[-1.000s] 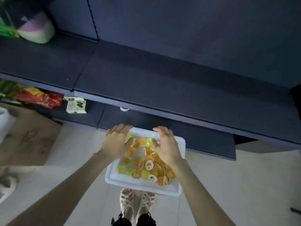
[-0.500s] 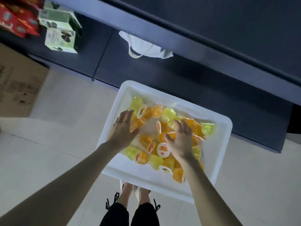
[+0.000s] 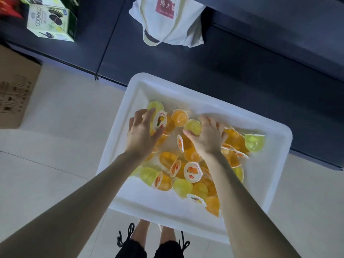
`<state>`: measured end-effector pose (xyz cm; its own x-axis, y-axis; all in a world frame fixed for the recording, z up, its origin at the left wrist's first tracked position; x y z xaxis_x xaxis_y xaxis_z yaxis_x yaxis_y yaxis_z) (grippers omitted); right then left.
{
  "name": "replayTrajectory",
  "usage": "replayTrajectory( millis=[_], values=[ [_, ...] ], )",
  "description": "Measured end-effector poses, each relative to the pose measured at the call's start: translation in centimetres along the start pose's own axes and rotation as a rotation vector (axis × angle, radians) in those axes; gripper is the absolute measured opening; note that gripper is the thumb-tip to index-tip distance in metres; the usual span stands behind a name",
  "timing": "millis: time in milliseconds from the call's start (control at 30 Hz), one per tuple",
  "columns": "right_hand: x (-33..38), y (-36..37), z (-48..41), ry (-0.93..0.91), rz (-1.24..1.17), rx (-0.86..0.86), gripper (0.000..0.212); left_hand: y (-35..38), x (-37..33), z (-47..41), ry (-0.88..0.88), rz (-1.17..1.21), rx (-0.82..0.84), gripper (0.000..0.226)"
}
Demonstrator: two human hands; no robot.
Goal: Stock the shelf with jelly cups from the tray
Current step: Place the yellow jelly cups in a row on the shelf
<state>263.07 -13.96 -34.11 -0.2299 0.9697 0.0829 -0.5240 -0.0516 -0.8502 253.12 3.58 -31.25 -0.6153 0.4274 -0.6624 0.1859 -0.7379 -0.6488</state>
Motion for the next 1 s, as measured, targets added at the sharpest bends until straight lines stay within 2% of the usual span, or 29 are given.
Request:
replayTrajectory(
  millis=[100,167,367,467,567,667,767,867,933,1000],
  values=[
    [0.4,1.0,-0.8,-0.039,0.028,0.101,0.067,-0.3,-0.4,0.6,0.049,0.054,-0.009,0.056],
    [0.5,1.0,-0.7,-0.06,-0.024,0.107,0.059,-0.5,-0.6,0.9,0.055,0.101,-0.037,0.057],
    [0.3,-0.3,1.1,-0.115,-0.111,-0.089,0.045,-1.3,0.5,2.8,-0.013,0.177,-0.066,0.065],
    [0.3,-1.2,3.2,-0.111,-0.275,-0.182,0.04,-1.8,0.7,4.4,-0.056,0.23,-0.066,0.066],
    [-0.4,-2.6,6.2,-0.054,-0.633,-0.21,0.037,-2.0,0.8,6.1,-0.216,0.379,-0.028,0.062],
    [-1.2,-3.9,9.9,0.101,-1.112,-0.11,0.023,-2.5,-0.6,8.3,-0.304,0.599,0.029,0.048],
    [-1.0,-5.4,13.9,0.234,-1.527,0.037,0.027,-3.3,-3.5,11.1,-0.375,0.81,0.103,0.05],
    [0.3,-8.2,17.8,0.267,-1.811,0.199,0.041,-4.6,-7.2,14.0,-0.412,0.932,0.216,0.07],
    [1.2,-10.9,20.4,0.253,-1.928,0.288,0.049,-6.4,-10.0,15.7,-0.36,0.944,0.263,0.086],
    [1.7,-14.3,22.8,0.196,-2.006,0.33,0.048,-8.9,-13.2,17.2,-0.284,0.937,0.278,0.097]
  ],
)
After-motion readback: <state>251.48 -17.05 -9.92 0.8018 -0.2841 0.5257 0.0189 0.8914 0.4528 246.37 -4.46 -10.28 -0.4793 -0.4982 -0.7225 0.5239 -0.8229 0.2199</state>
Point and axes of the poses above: each hand's wrist, its own z-axis away from the middle knuckle, its own y-axis out of the palm, x = y × z, the point moved 9 cm from there along -z, towards the middle knuckle, and after that the axes turned 8 degrees about z, right-handed, at the moved point
